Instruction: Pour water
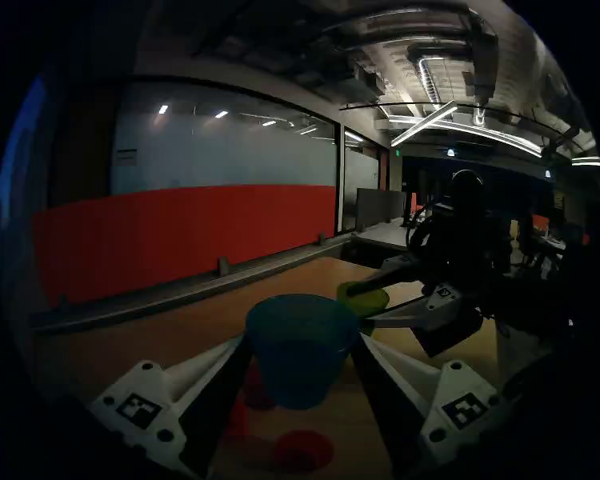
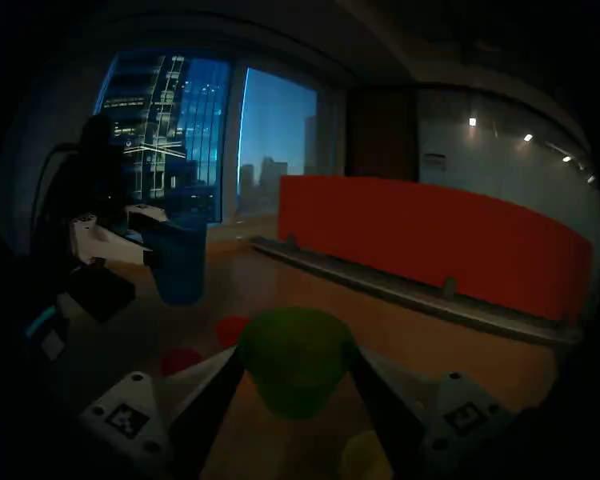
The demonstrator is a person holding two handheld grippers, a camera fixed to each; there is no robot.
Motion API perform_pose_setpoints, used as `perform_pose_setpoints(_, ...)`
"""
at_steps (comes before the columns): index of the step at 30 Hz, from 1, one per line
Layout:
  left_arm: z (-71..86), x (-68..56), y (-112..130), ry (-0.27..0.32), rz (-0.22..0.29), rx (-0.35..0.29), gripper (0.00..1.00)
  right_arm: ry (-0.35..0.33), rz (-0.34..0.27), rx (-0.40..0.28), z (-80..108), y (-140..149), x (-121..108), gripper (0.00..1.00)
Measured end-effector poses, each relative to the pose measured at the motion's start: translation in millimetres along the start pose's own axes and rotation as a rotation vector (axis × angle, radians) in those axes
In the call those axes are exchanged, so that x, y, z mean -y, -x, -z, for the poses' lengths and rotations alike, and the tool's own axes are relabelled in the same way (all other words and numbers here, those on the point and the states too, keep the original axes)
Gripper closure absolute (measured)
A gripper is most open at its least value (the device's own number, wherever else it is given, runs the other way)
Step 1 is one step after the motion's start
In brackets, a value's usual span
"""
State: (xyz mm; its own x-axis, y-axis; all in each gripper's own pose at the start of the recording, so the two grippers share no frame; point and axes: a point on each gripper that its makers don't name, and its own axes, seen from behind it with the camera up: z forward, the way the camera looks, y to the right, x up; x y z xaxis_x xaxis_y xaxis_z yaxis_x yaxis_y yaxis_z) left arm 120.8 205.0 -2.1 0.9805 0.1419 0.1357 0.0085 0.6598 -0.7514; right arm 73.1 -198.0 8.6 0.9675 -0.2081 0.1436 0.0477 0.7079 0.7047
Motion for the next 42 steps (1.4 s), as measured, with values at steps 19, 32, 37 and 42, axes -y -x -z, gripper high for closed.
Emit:
perform_pose_setpoints(19, 0.3, -6.2, 0, 0.014, 0.008, -0.013, 0.15, 0.002, 0.018, -0.117, 3.8, -37, 4, 0.08)
perform_pose_setpoints(32, 0.6, -7.5, -3, 0.016, 0.003, -0.044, 0.14, -0.013, 0.033, -0.119, 4.4, -42, 8, 0.08)
perform_pose_setpoints(37, 2.5, -7.3, -11, 0.011, -0.006, -0.071, 0.15, -0.032, 0.039, -0.125, 6.3, -45, 15, 0.08)
perform_pose_setpoints(42, 5.8, -11.3, -20, 0.016, -0.017, -0.093, 0.15, -0.057, 0.040, -0.123, 6.9, -45, 22, 0.08)
